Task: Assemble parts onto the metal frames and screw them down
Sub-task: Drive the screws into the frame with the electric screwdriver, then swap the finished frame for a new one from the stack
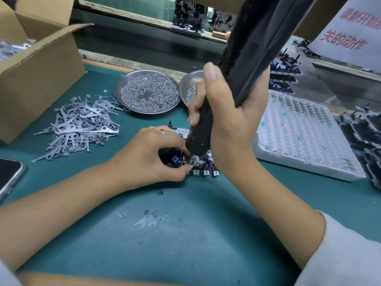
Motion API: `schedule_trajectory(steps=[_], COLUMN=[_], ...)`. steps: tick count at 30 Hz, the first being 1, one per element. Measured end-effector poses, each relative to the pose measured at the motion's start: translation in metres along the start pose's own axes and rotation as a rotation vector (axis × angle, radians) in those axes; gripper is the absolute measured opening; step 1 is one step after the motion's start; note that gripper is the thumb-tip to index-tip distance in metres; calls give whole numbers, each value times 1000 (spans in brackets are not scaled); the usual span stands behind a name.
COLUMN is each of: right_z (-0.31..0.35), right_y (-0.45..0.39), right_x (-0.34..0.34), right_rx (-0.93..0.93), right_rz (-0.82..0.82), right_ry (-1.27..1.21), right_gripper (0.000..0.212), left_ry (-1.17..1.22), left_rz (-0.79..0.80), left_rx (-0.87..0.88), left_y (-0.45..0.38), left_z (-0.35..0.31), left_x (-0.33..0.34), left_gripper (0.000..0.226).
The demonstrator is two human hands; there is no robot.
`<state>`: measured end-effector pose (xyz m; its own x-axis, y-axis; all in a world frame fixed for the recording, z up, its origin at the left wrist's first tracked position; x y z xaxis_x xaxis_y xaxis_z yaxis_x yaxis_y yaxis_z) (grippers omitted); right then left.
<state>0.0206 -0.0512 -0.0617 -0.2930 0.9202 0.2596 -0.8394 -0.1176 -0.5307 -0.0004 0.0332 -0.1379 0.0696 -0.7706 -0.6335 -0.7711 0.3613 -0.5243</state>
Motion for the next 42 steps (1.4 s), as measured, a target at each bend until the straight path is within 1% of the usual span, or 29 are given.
schedule_trajectory(steps=[2,3,5,9,14,22,26,29,32,33,35,37,39,40,42], right_z=[0,0,4,12,-4,-5,-4,-19,-49,-54,-52,-39,-34,-38,-52], right_y=[0,0,-1,-8,-6,-5,-5,1,22,29,37,38,39,40,44], right_x=[0,-1,-7,-20,-24,-26,-28,-34,-58,-69,-84,-84,-71,-64,-55], right_rx=[8,13,-3,-55,21,45,41,145,327,357,326,217,150,170,279], right_rz=[0,-4,-24,-55,-60,-91,-49,8,50,32,-30,-59,1,62,174], right_ry=[-1,-8,-33,-49,7,7,25,146,432,536,672,736,769,765,765], right_gripper=[21,20,20,19,16,19,20,21,11,13,12,9,9,9,9], left_ry=[-7,-13,-23,-25,-31,-53,-59,-94,-171,-197,-235,-261,-286,-295,-306], left_rz=[4,5,6,20,44,26,56,55,42,35,16,6,10,12,7], left_rx=[-5,-9,-12,-28,-20,-33,-20,11,60,75,92,103,121,128,138], left_y=[0,1,1,2,1,2,1,0,1,2,2,3,4,4,5], left_z=[1,1,1,2,0,-3,-6,-11,-17,-19,-21,-22,-23,-24,-24], left_x=[0,0,0,0,1,-1,-1,0,0,0,-1,-1,0,1,1], left_gripper=[17,16,24,18,19,20,26,27,23,22,22,22,21,21,20])
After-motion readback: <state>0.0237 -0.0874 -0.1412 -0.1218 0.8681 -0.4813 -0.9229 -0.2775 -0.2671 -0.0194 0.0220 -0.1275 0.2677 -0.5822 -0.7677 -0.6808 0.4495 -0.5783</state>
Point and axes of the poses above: each hand's wrist, its own y-axis away from the middle knuckle, its own x-axis out of the palm, z = x × y, the point moved 10 cm from there along -y, towards the middle knuckle, and after that the axes turned 5 degrees about x, right-handed, at the moved point
